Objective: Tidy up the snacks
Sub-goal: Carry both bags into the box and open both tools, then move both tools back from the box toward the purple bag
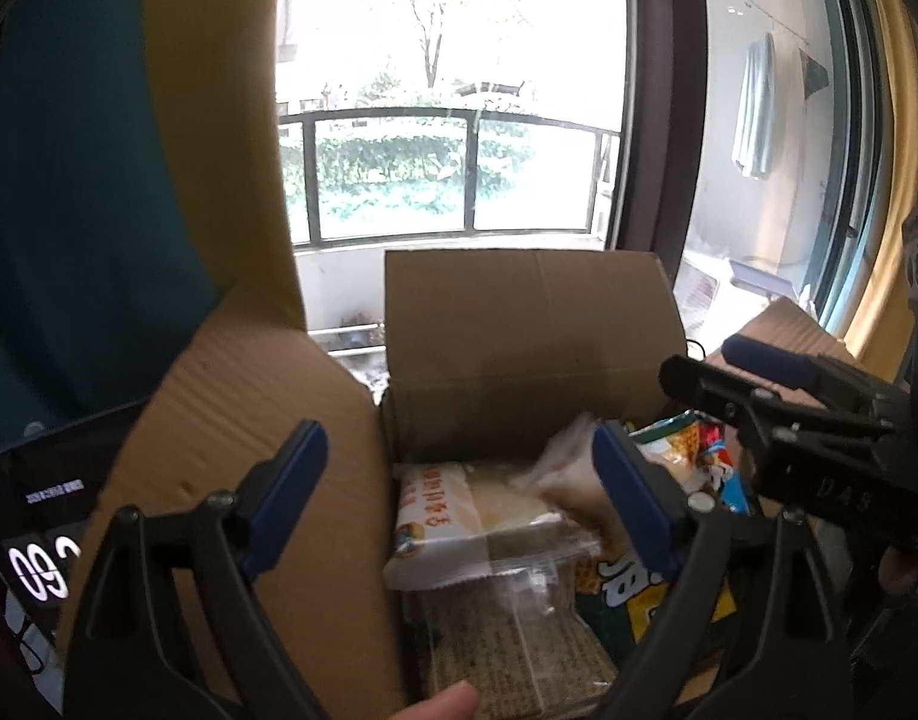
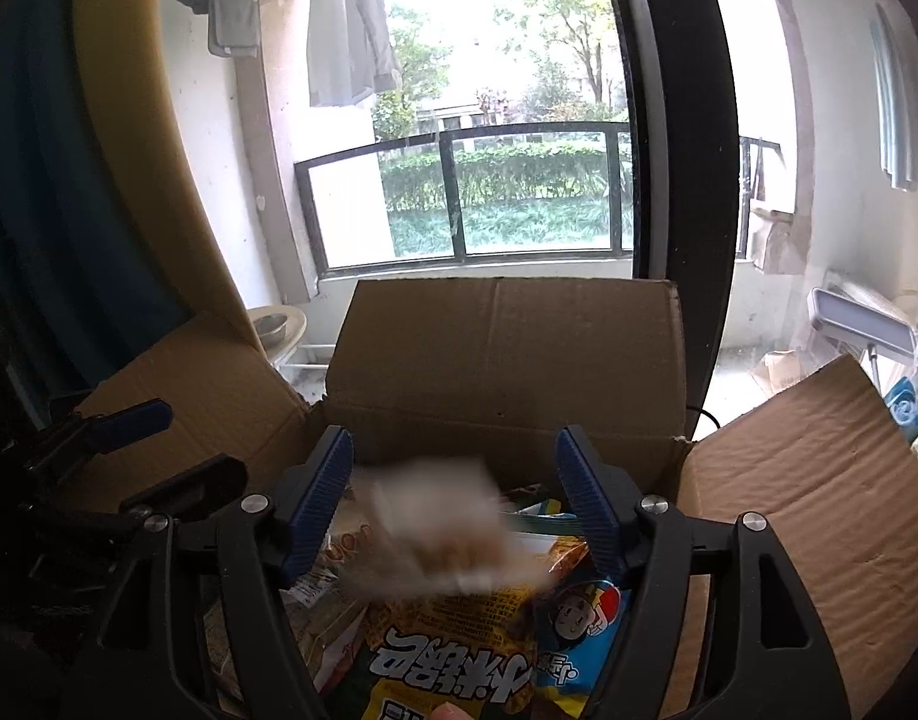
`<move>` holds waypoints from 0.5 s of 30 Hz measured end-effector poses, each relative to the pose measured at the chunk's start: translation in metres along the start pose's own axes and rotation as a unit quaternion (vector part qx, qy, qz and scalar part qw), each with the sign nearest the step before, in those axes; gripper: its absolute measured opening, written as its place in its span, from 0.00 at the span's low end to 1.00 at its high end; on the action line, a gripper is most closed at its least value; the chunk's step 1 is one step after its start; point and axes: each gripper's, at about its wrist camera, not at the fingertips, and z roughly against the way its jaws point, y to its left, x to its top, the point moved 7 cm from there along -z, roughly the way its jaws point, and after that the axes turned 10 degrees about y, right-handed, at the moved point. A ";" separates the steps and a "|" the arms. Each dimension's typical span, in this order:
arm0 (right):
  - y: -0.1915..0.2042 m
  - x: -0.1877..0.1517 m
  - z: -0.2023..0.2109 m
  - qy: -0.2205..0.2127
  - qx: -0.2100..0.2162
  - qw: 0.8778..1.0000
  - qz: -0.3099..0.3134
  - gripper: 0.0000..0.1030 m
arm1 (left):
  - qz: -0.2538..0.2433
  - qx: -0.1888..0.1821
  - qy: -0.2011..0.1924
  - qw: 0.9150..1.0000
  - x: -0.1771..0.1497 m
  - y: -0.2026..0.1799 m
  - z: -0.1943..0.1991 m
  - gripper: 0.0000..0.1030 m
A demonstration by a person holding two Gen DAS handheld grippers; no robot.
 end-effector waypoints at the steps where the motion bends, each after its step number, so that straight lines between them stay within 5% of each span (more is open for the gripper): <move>1: 0.001 0.001 0.002 -0.001 0.000 1.000 0.000 0.71 | -0.001 0.000 0.000 1.000 -0.001 -0.001 0.002 0.88; 15: 0.015 -0.019 0.069 -0.017 -0.012 1.000 0.014 0.71 | -0.002 0.003 -0.023 1.000 -0.024 -0.011 0.067 0.88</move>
